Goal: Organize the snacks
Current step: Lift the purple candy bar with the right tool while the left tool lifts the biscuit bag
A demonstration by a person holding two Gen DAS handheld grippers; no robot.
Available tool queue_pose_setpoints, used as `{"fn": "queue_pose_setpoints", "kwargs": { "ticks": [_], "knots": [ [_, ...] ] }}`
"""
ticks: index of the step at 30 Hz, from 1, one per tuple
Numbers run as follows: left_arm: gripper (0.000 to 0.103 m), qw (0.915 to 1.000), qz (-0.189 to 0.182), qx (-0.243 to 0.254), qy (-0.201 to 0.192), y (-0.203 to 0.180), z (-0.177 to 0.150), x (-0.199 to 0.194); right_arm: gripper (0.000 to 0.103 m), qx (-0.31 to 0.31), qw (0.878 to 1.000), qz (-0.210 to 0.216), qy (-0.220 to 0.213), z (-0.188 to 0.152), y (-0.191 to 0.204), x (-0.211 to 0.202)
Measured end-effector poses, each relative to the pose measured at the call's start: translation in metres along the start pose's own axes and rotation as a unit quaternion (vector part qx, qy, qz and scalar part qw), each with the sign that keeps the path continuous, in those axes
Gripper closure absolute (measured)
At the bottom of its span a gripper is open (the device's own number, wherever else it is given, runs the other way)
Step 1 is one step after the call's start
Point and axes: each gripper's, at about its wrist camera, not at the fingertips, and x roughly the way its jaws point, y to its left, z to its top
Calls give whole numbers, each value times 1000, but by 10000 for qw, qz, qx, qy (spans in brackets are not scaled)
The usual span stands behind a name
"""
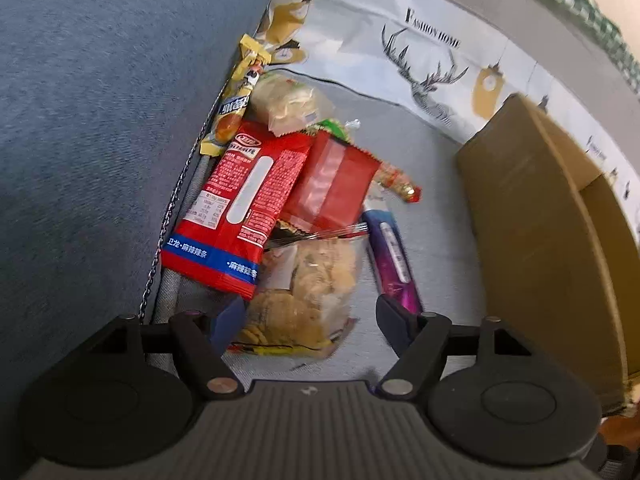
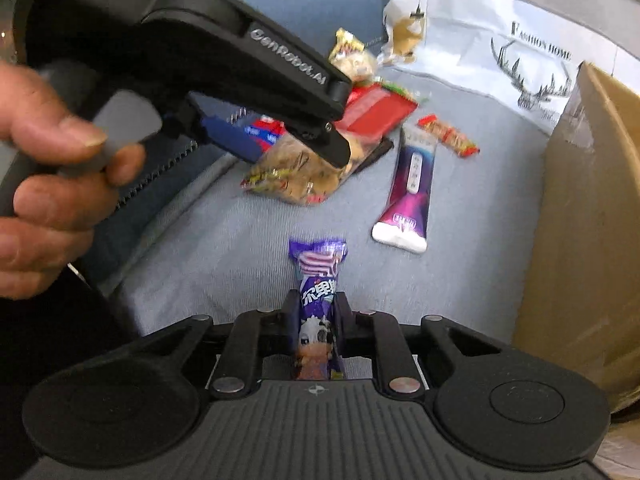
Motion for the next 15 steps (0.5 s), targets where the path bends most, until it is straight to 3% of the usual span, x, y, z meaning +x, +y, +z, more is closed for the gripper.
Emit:
{"fn": "queue_pose_setpoints", "kwargs": {
  "ticks": [8, 12, 15],
  "knots": [
    [28, 9990, 332, 274, 150, -10, 1, 16, 85, -7, 10000, 10, 24, 4, -7, 2],
    [50, 9984, 349, 432, 65, -15, -2, 11, 87, 223, 9996, -87, -129, 6, -15, -3],
    [56, 9981, 204, 567, -122, -19, -6, -2, 87, 407, 9987, -172, -250, 6, -21, -8]
  ]
}}
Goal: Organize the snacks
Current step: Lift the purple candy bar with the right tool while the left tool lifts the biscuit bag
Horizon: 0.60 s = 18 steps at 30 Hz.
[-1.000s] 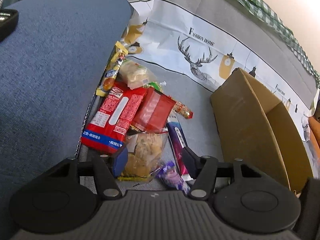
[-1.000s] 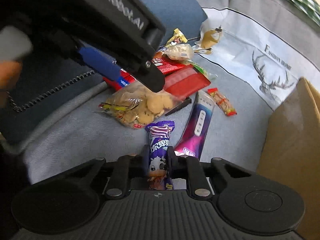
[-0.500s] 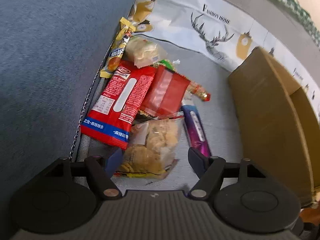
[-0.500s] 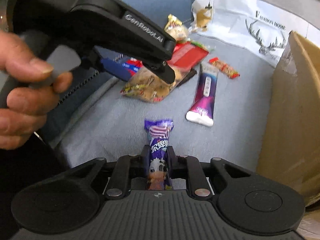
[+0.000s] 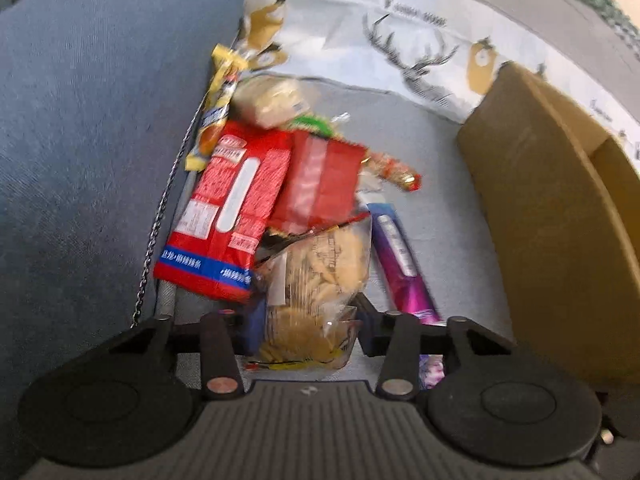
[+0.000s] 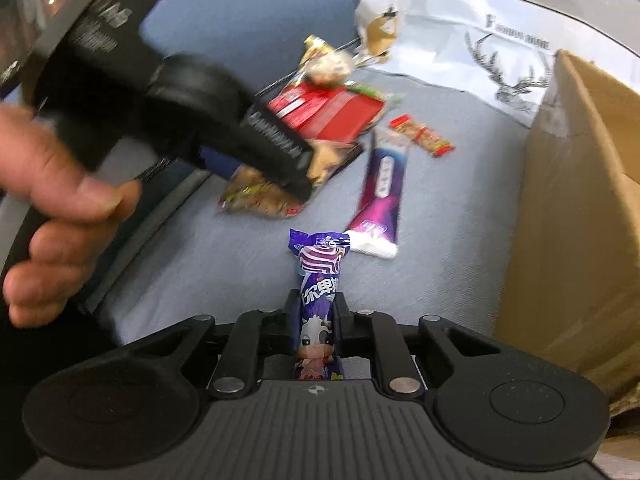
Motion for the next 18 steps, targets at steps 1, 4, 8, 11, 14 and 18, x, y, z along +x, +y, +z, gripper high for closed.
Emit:
{"fn": "queue_pose_setpoints", "kwargs": {
  "ticks": [1, 4, 8, 11, 14, 18],
  "knots": [
    [57, 9999, -125, 15, -24, 0, -1, -4, 87, 75, 10000, -31, 1, -1, -2, -1],
    [57, 9989, -467, 58, -23, -2, -4, -15, 87, 246, 9996, -88, 87, -5, -8, 1],
    [56, 9970, -727, 175, 194, -9, -9, -19, 87, 318, 9994, -57, 148, -7, -7, 2],
    [56, 9967, -578, 382, 426, -16, -11, -12, 87, 393, 9989, 27, 250, -9, -7, 5],
    [55, 9957, -489, 472, 630, -20, -12, -3, 87, 411, 9987, 59, 281, -9, -7, 5],
    [51, 9949, -432, 556, 724, -26, -10, 4, 87, 456, 9985, 79, 297, -9, -8, 5]
  ]
}}
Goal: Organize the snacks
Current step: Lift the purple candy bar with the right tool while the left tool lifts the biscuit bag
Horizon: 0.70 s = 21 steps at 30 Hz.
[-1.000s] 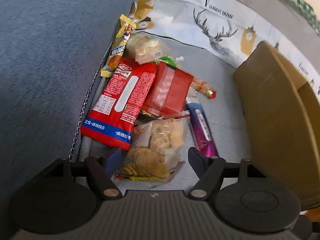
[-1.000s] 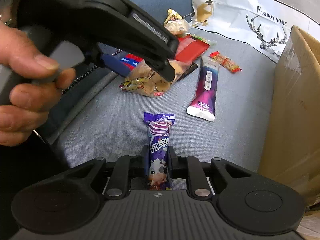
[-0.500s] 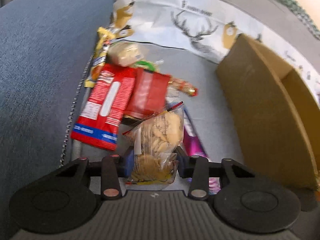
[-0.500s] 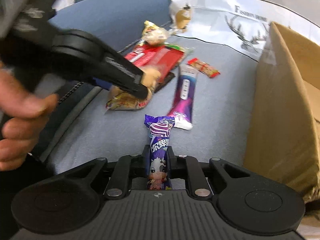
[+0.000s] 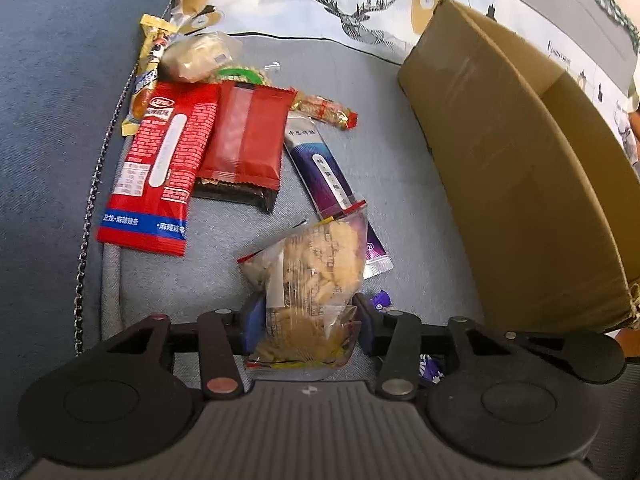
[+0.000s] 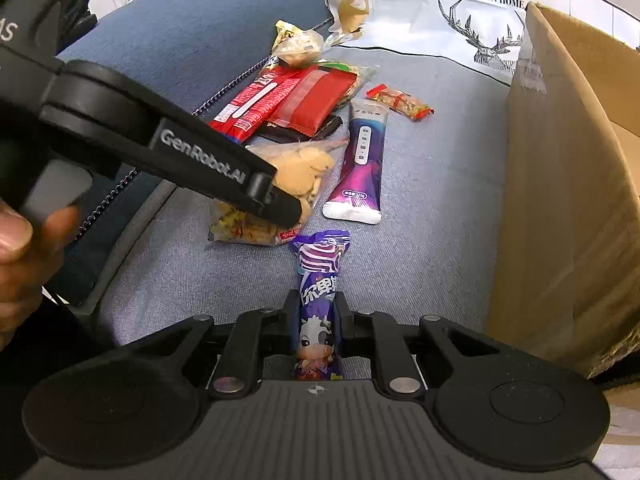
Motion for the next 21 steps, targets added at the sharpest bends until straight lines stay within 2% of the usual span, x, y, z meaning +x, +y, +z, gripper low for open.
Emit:
{"fn": "queue_pose_setpoints", "kwargs": {
  "ticks": [5, 11, 16, 21],
  "knots": [
    [49, 9999, 64, 89, 98, -2, -1, 5, 87, -17, 10000, -12, 2, 0, 1, 1],
    [56, 9999, -43, 70, -81, -1, 2, 0, 87, -68, 9999, -110, -93, 0, 3, -1],
    [58, 9978, -72, 94, -657, -5, -2, -20, 88, -117, 9988, -200, -420, 1, 3, -13],
    [58, 9901, -170, -21, -1394, -3, -8, -45, 88, -277, 9947, -272, -953, 2, 9, -35]
  ]
}}
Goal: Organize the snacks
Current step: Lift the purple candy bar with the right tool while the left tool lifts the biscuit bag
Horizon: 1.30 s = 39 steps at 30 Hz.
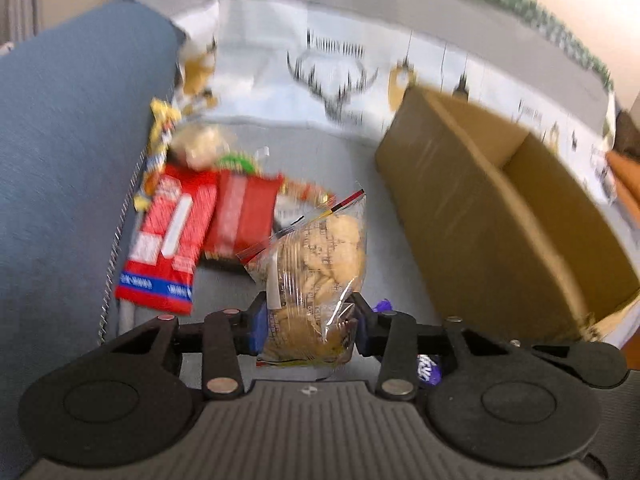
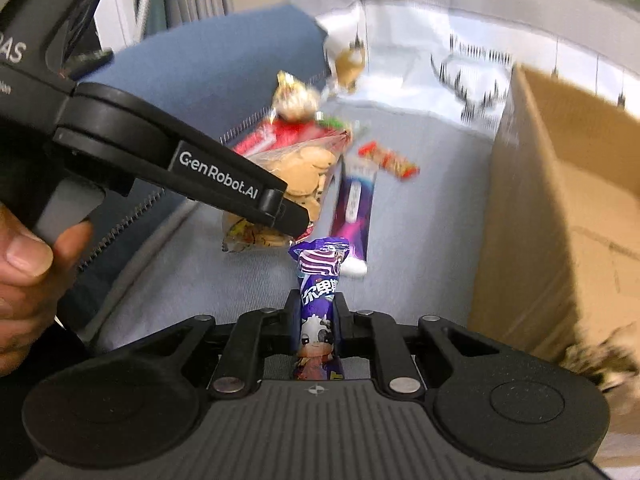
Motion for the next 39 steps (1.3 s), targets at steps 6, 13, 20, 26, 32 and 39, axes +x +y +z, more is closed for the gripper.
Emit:
{"fn": "queue_pose_setpoints", "kwargs": {
  "ticks": [6, 13, 20, 26, 32, 39],
  "knots": [
    [58, 9982, -120, -225, -542, -2, 1, -25, 88, 88, 9975, -133, -695, 6, -6, -37],
    [58, 9957, -270, -71, -883, -23, -7, -44, 88, 497, 9882, -271, -1427, 21, -35, -91],
    [58, 9951, -438, -219, -856, -19, -6, -39, 88, 820, 9727, -618, -2080, 29, -95, -131],
    [58, 9951, -502, -201, -822, -22, -3, -33, 88, 1618, 9597, -819, -2145, 13, -153, -125],
    [58, 9950, -528, -217, -817, -24, 0, -24, 88, 1599, 9544, -920, -2349, 3, -172, -130],
    [58, 9950, -522, -128, -842, -28, 1, -23, 88, 1509, 9550, -1022, -2341, -4, -182, -135]
  ]
}}
